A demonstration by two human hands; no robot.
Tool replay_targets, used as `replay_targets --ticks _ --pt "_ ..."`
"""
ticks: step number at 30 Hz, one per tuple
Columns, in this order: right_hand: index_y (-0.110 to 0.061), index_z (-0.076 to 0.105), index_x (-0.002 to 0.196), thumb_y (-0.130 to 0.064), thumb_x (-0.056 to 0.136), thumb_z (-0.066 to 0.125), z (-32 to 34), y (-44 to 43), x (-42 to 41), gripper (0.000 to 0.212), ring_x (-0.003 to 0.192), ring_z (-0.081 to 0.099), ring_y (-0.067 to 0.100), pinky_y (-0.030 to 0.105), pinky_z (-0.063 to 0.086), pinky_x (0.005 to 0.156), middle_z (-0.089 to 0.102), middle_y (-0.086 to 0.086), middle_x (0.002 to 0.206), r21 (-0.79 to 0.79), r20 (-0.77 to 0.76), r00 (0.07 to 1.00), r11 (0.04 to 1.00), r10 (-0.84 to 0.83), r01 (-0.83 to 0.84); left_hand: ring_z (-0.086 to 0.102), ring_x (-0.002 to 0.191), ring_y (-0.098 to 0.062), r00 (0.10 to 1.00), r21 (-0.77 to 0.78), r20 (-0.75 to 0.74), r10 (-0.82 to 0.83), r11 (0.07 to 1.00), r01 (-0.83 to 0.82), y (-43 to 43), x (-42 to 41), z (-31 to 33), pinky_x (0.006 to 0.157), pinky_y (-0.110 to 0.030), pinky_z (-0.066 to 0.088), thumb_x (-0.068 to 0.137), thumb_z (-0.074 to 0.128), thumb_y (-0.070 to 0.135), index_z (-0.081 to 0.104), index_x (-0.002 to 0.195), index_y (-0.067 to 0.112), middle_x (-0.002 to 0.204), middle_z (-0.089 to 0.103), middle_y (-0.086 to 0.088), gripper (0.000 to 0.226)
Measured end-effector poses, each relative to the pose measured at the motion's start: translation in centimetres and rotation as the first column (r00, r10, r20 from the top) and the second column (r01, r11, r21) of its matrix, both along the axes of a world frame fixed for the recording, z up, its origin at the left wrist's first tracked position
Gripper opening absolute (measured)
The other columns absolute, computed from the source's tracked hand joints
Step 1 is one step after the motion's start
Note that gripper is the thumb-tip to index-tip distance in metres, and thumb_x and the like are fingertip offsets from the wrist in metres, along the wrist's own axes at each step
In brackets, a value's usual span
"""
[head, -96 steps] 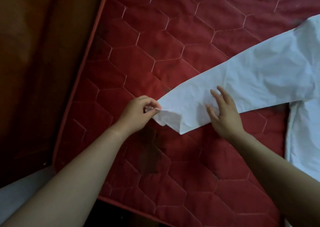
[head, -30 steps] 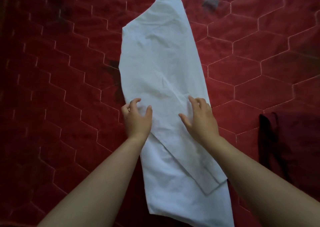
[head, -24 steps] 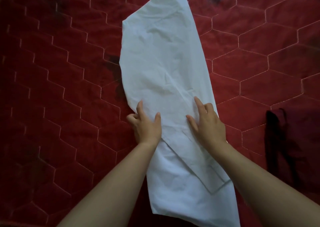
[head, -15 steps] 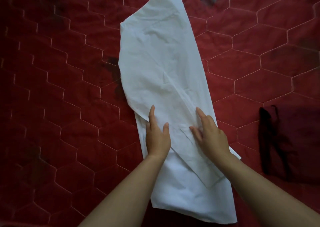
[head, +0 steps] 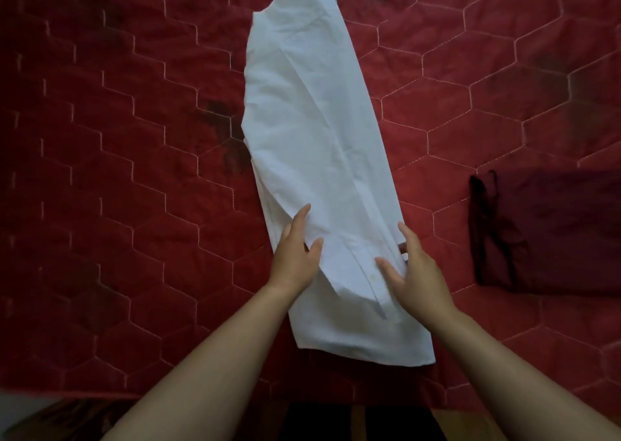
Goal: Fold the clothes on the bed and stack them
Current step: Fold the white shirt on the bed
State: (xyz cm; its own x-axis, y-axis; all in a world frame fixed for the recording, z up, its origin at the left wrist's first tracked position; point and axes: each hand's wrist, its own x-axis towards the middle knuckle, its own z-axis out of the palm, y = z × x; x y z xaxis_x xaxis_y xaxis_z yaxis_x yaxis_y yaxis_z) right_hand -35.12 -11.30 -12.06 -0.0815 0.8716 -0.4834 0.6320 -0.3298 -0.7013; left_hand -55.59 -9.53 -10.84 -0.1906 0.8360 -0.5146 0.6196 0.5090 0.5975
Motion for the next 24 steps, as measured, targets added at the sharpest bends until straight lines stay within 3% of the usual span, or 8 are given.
replay_targets --ticks 2,6,11,15,18,20,24 --pt "-0.024 0.023 0.145 -0.038 0.083 0.065 -0.6 -0.2 0.4 0.076 0.096 0.056 0.016 0.027 0.042 0.077 0.055 -0.002 0.112 -0.042 -0.034 0.999 0.999 -0.007 0.006 0.055 0.08 -0.011 0.998 -0.03 -0.056 0.003 1.0 -0.005 0.5 -0.8 -0.5 0.08 -0.026 0.045 0.09 0.056 0.023 0.028 0.143 0.033 0.118 0.049 -0.005 0.061" --pt "-0.028 0.024 0.144 -0.043 0.079 0.068 -1.2 0.4 -0.2 0.08 0.102 0.055 0.015 0.024 0.041 0.076 0.054 -0.004 0.115 0.026 -0.008 1.0 1.0 0.001 0.0 0.05 0.11 -0.023 0.974 0.117 -0.209 0.089 0.991 -0.065 3.7 -2.9 -1.0 0.09 -0.023 0.035 0.087 0.057 0.026 0.039 0.138 0.028 0.129 0.04 -0.009 0.054" --pt "-0.015 0.028 0.143 -0.041 0.081 0.067 -1.9 5.4 -2.8 0.078 0.115 0.048 0.018 0.031 0.044 0.087 0.044 0.003 0.13 0.151 0.082 0.996 0.988 0.031 -0.043 0.042 0.12 -0.029 0.942 0.209 -0.313 0.121 0.976 -0.056 10.8 -6.1 -1.7 0.098 -0.033 0.034 0.089 0.054 0.029 0.043 0.136 0.024 0.134 0.039 -0.009 0.049" --pt "-0.01 0.031 0.141 -0.038 0.085 0.063 -3.7 12.1 -7.0 0.071 0.124 0.039 0.028 0.038 0.035 0.1 0.038 0.01 0.137 0.273 0.186 0.977 0.95 0.101 -0.15 0.04 0.119 -0.029 0.901 0.281 -0.414 0.129 0.96 -0.009 16.6 -8.0 -2.9 0.098 -0.039 0.036 0.088 0.052 0.037 0.042 0.135 0.028 0.135 0.034 -0.007 0.049" --pt "-0.016 0.031 0.142 -0.041 0.086 0.059 -5.4 16.5 -10.3 0.067 0.129 0.032 0.027 0.043 0.031 0.1 0.032 0.009 0.141 0.341 0.264 0.958 0.919 0.11 -0.199 0.044 0.117 -0.031 0.92 0.235 -0.363 0.148 0.97 -0.063 20.3 -9.0 -4.6 0.099 -0.038 0.036 0.089 0.051 0.041 0.029 0.142 0.034 0.135 0.035 -0.012 0.057" --pt "-0.021 0.03 0.143 -0.041 0.087 0.055 -6.6 18.4 -11.8 0.065 0.135 0.024 0.027 0.043 0.026 0.103 0.026 0.008 0.147 0.361 0.312 0.938 0.895 0.148 -0.261 0.05 0.114 -0.032 0.951 0.185 -0.281 0.13 0.98 -0.08 21.8 -9.5 -5.8 0.098 -0.035 0.038 0.091 0.052 0.035 0.024 0.144 0.036 0.129 0.046 -0.015 0.059" --pt "-0.023 0.026 0.145 -0.041 0.09 0.049 -8.6 20.3 -12.9 0.063 0.141 0.014 0.025 0.042 0.017 0.106 0.019 0.005 0.154 0.377 0.39 0.901 0.859 0.192 -0.347 0.054 0.107 -0.029 0.965 0.268 -0.253 -0.074 0.953 0.143 24.3 -10.3 -6.8 0.088 -0.026 0.038 0.09 0.054 0.021 0.042 0.134 0.036 0.116 0.056 -0.013 0.048"
